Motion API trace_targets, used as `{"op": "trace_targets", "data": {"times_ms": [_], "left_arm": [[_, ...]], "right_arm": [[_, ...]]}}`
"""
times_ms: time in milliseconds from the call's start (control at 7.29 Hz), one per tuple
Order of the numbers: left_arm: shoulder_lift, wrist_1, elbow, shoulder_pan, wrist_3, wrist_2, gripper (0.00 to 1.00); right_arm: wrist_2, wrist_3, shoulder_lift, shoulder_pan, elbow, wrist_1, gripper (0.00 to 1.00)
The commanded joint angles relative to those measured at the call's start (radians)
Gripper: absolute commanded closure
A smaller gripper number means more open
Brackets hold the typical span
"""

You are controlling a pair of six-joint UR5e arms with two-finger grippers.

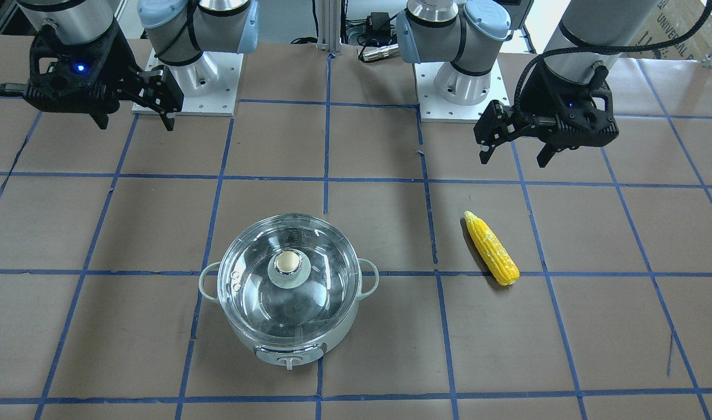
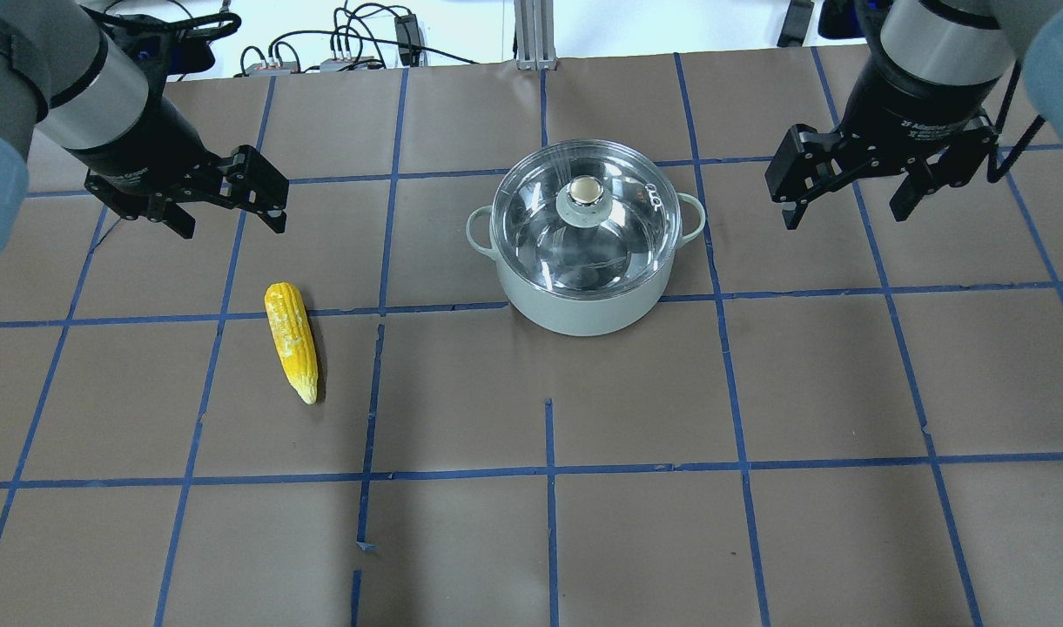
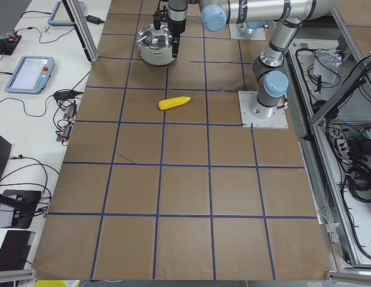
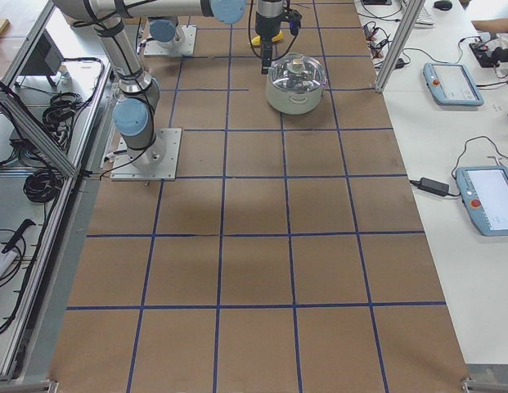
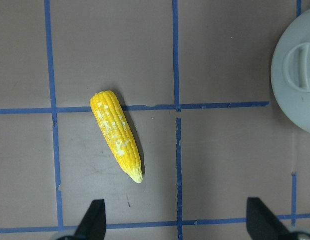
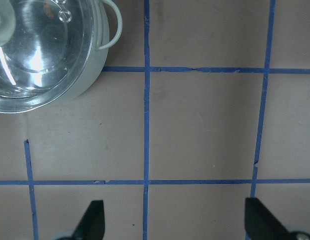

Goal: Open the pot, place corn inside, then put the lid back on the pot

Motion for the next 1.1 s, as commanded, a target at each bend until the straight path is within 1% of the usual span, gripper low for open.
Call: {"op": "trace_targets", "data": {"times_ms": [0, 274, 411, 823, 960], "left_arm": [[-0.002, -0.001, 0.008, -0.001, -0.001, 0.002, 0.0], [0.022, -0.003, 0.013, -0.001, -0.001, 0.015, 0.0], [0.024, -0.003, 0.014, -0.003, -0.003, 0.039, 0.0], [0.022, -0.003, 0.02, -0.003, -0.003, 0.029, 0.0], [0.024, -0.003, 0.019, -0.004, -0.008, 0.028, 0.0]], "right_arm": [[-0.002, 0.0, -0.017, 0.003, -0.007, 0.002, 0.0], [-0.002, 0.001, -0.022, 0.003, -0.006, -0.002, 0.0], [0.002, 0.001, -0.022, 0.003, -0.01, -0.004, 0.0], [-0.002, 0.011, -0.014, 0.0, 0.002, -0.008, 0.0], [-0.001, 0.001, -0.002, 0.003, -0.01, -0.075, 0.0]]}}
